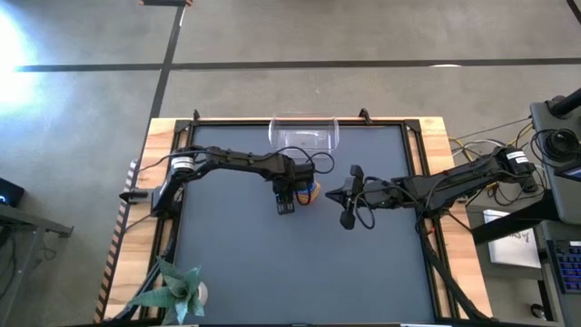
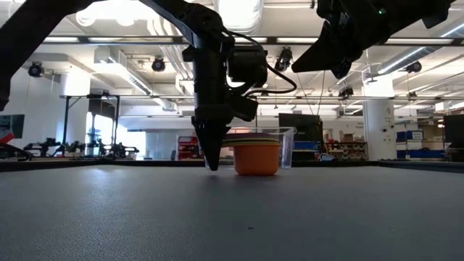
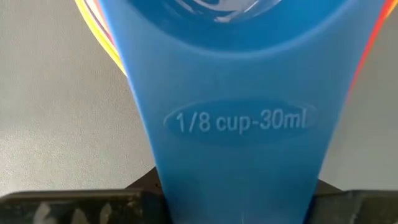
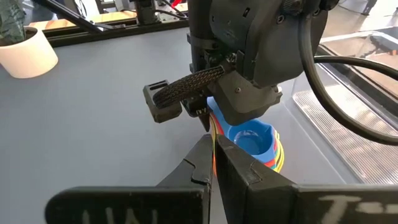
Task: Nest measuring cups in basket
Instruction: Put the nested measuring cups into the transparent bin
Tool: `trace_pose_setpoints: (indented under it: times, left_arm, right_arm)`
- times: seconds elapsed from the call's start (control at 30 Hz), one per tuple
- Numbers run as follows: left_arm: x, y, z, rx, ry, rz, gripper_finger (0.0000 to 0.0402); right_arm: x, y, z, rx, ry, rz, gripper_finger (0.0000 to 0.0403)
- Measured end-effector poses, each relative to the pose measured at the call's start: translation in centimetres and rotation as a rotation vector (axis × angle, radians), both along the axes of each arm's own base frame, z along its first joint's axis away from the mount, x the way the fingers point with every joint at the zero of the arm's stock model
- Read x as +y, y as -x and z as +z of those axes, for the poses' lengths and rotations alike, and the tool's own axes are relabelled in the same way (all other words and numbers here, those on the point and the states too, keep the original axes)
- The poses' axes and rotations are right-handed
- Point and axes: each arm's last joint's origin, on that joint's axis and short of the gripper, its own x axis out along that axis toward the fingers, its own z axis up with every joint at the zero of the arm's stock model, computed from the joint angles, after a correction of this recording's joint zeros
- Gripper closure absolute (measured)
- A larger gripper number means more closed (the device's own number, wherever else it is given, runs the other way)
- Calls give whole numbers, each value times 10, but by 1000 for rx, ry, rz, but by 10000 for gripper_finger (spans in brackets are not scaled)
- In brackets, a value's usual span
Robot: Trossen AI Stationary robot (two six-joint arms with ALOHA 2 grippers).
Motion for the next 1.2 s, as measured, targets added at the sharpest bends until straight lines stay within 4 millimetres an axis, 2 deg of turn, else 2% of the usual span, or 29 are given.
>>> trace_pose_setpoints:
  times: [0.27, 0.7, 0.83, 1.0, 1.2]
  left_arm:
    - [0, 1, 4, -6, -4, -4, 294]
    - [1, 6, 31, -62, -63, -16, 294]
    - [0, 13, 47, -76, -73, -45, 294]
    - [1, 25, 81, -150, -99, -103, 294]
    - [22, 47, 120, -253, -98, -147, 294]
  right_arm:
    - [0, 1, 1, -2, 11, 5, 394]
    - [-2, 10, 15, -55, 16, 11, 394]
    - [-2, 15, 21, -79, 27, 19, 394]
    - [-3, 21, 30, -117, 64, 34, 394]
    - [-4, 26, 43, -188, 125, 57, 394]
